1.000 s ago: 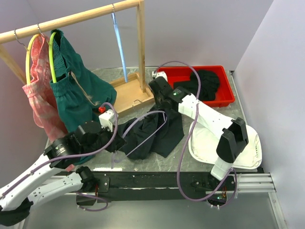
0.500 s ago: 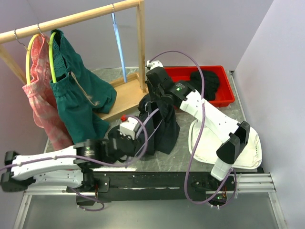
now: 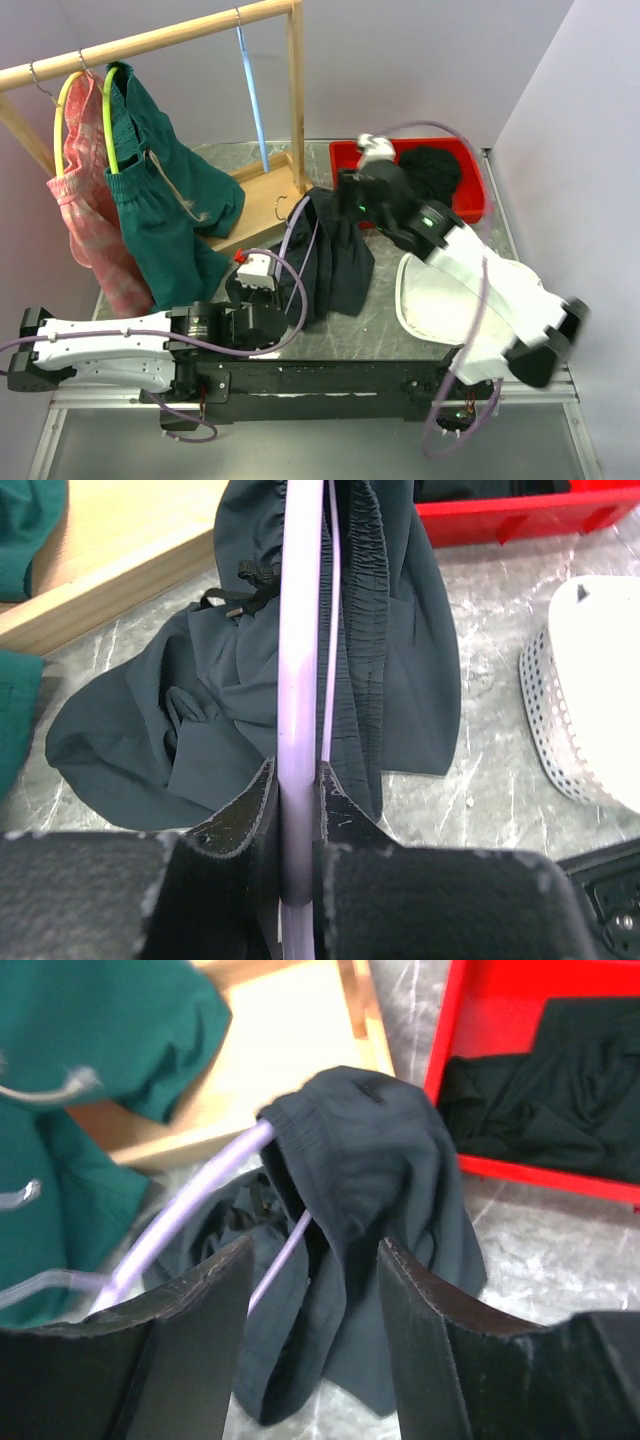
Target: Place the shorts on the hanger
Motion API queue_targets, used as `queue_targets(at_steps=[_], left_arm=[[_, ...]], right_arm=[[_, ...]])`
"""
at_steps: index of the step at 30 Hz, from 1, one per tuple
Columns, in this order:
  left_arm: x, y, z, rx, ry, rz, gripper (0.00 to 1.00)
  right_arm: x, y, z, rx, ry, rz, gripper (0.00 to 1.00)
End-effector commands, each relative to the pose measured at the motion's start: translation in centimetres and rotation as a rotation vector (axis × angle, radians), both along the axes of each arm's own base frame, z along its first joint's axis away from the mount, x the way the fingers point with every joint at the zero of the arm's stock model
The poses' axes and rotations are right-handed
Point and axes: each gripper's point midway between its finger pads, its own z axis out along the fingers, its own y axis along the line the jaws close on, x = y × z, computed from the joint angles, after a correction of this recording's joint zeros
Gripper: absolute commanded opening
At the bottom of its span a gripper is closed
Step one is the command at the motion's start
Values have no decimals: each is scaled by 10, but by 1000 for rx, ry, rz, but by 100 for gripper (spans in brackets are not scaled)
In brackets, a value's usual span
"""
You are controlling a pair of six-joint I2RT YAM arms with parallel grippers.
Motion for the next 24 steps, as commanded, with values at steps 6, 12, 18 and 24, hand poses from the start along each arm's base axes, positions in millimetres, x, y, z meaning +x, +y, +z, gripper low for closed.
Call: queue_targets(at_steps=[6,12,18,24], left_arm=[[13,5,28,-203,-53,148,1],[19,3,40,-290,-28,97,1],[21,4,55,-351,-26,58,1],[27,5,55,-380,1,75,1]], right_arm=[[-36,-8,-41,291,2,-26,54],[-67,30,-125,226,146,31,50],[-76,34,-171,237,206,13,49],[-81,47,-191,242,257,65,51]])
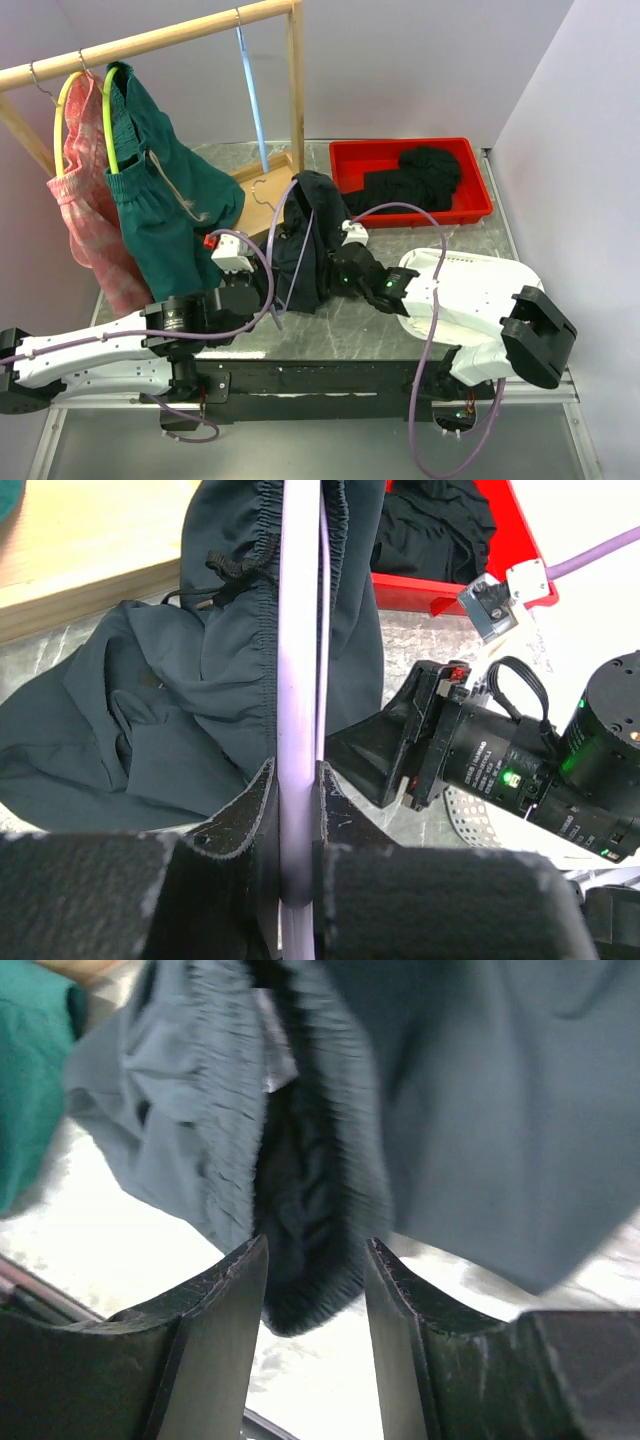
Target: Place the shorts on the hanger
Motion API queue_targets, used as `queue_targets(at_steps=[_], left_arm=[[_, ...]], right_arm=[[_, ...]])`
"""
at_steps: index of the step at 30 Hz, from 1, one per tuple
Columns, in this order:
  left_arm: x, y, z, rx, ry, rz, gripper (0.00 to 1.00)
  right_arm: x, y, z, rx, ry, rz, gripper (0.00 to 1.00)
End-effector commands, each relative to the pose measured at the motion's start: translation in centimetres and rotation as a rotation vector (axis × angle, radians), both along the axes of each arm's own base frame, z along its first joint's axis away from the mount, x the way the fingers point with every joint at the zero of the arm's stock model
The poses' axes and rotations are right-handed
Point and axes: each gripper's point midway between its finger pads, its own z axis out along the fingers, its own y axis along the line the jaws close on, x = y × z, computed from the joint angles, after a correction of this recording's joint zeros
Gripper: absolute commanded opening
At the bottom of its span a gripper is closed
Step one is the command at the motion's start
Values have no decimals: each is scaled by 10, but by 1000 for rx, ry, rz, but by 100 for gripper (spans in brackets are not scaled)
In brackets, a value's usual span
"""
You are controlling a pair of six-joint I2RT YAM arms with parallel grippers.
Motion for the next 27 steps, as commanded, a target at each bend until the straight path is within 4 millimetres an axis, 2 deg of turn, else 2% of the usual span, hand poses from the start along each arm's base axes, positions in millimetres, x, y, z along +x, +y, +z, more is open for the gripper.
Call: queue_targets(at_steps=[1,10,15,22,27], left_arm=[[7,-5,25,-122,-18,22,1],[14,-2,33,-166,-21,66,1],[16,-1,33,-171,-18,78,1],[16,0,37,-195,-17,70,1],[15,1,42,-202,-15,63,1]], right_arm=[[3,23,7,105,-3,13,51],[-13,4,-11,110,1,-38,50],[-10,-9,1,134,-63,-76,50],[-13,-8,-12,131,-29,-80,51],[-1,4,-8,143,-26,-71,48]])
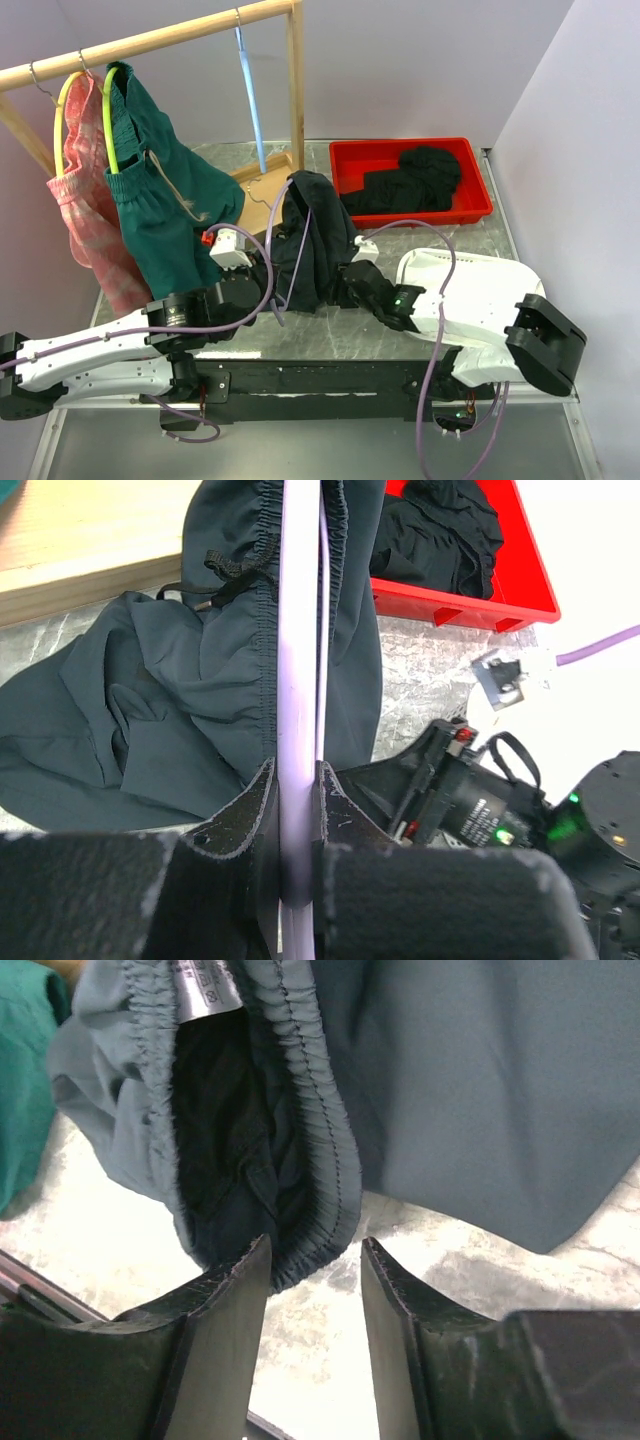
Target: Place the shorts on the hanger
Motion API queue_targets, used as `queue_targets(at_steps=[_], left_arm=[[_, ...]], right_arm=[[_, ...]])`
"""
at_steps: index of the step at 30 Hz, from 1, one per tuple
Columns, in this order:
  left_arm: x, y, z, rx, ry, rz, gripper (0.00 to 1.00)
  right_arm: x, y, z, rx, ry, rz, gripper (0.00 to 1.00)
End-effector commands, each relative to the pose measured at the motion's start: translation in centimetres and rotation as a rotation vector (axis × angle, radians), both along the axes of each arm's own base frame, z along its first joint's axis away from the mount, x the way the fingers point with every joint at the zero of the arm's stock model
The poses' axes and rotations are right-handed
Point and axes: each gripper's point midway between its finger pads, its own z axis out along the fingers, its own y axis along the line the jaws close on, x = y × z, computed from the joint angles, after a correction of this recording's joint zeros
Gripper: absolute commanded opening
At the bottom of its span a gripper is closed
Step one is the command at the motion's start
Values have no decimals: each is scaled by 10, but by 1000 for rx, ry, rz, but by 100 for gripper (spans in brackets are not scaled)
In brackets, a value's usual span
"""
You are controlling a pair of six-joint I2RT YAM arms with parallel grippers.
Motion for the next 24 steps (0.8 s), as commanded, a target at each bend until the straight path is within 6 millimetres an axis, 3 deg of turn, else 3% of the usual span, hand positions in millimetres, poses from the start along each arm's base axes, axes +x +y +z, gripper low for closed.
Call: queue_targets(at_steps=[1,7,18,21,22,24], left_arm=[[5,0,48,-163,-59,23,1],[3,5,51,-174,-68,18,1],[3,8,54,-203,-78,28,1],[4,9,57,-228,-80,41,1],[4,10,58,-236,-79,46,1],[7,12,60,-263,-76,78,1]], right_arm=[[20,14,17,46,-27,-25,47],[24,6,-3,20,36,-40,46],[26,33,6,122,56,33,44],[24,33,1,134,74,19,36],[25,29,0,126,72,5,25],[24,25,2,110,65,-17,14]])
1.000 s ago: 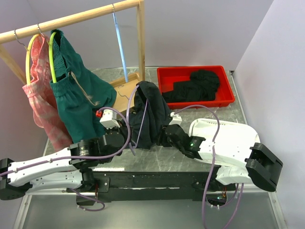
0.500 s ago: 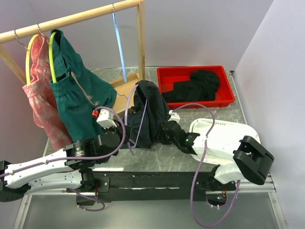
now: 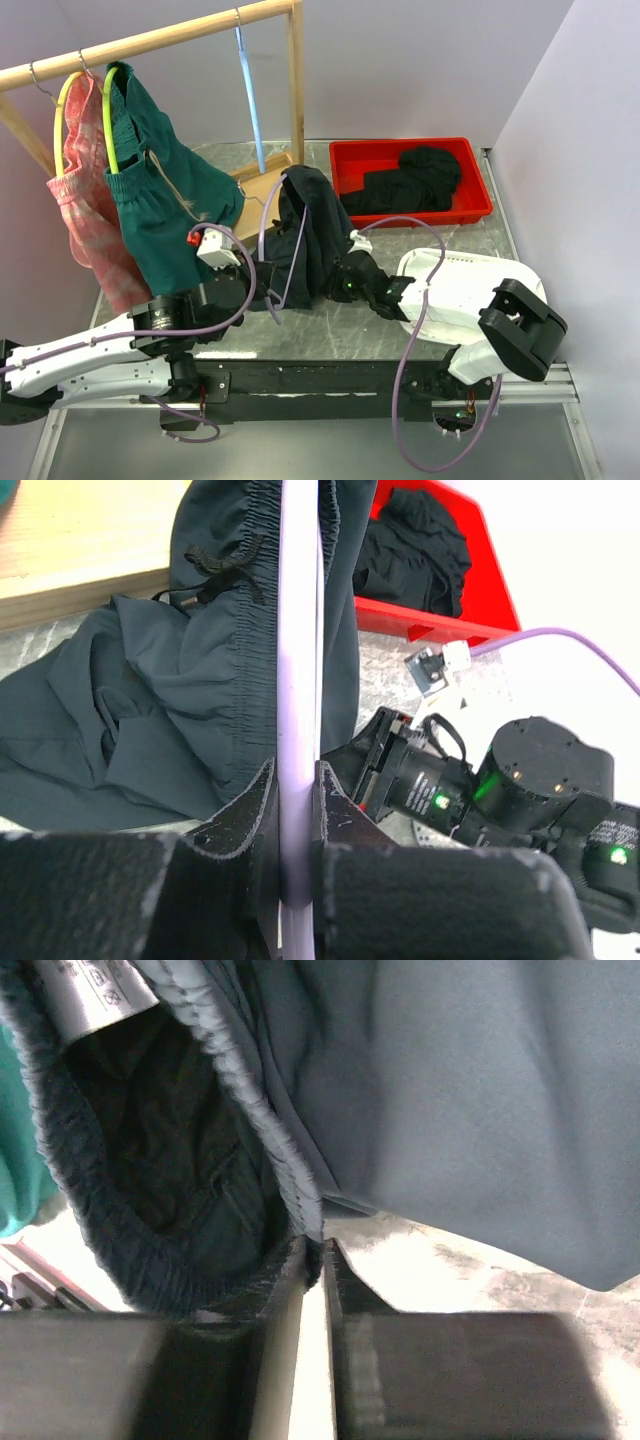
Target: Place the shorts on the hanger
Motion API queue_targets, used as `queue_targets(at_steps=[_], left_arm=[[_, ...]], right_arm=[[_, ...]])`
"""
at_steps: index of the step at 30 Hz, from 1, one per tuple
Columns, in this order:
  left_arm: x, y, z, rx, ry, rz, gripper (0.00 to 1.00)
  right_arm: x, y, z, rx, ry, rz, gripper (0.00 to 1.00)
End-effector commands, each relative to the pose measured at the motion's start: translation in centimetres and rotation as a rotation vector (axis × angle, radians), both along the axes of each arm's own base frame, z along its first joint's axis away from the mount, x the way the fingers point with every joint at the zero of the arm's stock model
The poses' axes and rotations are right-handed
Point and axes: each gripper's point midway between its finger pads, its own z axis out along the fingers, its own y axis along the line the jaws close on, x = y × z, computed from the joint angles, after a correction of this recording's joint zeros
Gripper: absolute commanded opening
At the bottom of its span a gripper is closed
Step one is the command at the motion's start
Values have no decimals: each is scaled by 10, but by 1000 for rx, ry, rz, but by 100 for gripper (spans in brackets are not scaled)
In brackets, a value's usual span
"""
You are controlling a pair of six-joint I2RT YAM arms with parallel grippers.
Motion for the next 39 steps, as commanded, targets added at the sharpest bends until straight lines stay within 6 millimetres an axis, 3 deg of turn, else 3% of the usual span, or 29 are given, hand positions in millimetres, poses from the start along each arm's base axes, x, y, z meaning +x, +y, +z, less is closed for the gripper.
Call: queue_targets(at_steps=[1,2,6,10,11,15,25,35,39], left_arm=[[11,4,46,-208,-57,95,1],[13,6,49,-225,-63,117,1],[21,6,58,-294,-73,187,1],[29,2,72,-351,-104,234,1],[30,2,73,-353,-109,244,1],[38,1,76,-359,-124,302,1],[52,-12,71,-341,-105,375,1],[62,-15,62,-271,-99,446,1],[65,-14,56,-218,-109,478,1]], right_arm=[[9,3,25,12,-55,-63,4],[8,0,27,-9,-64,-73,0],[-6,-2,58,-45,-139,-99,0],[-31,-6,89,-72,-217,-106,0],[-45,-2,94,-79,-235,-76,0],[-60,-2,123,-117,-314,-107,0],[-93,3,150,-182,-383,-47,0],[-106,21,158,-204,-403,45,0],[-105,17,164,-210,-405,26,0]])
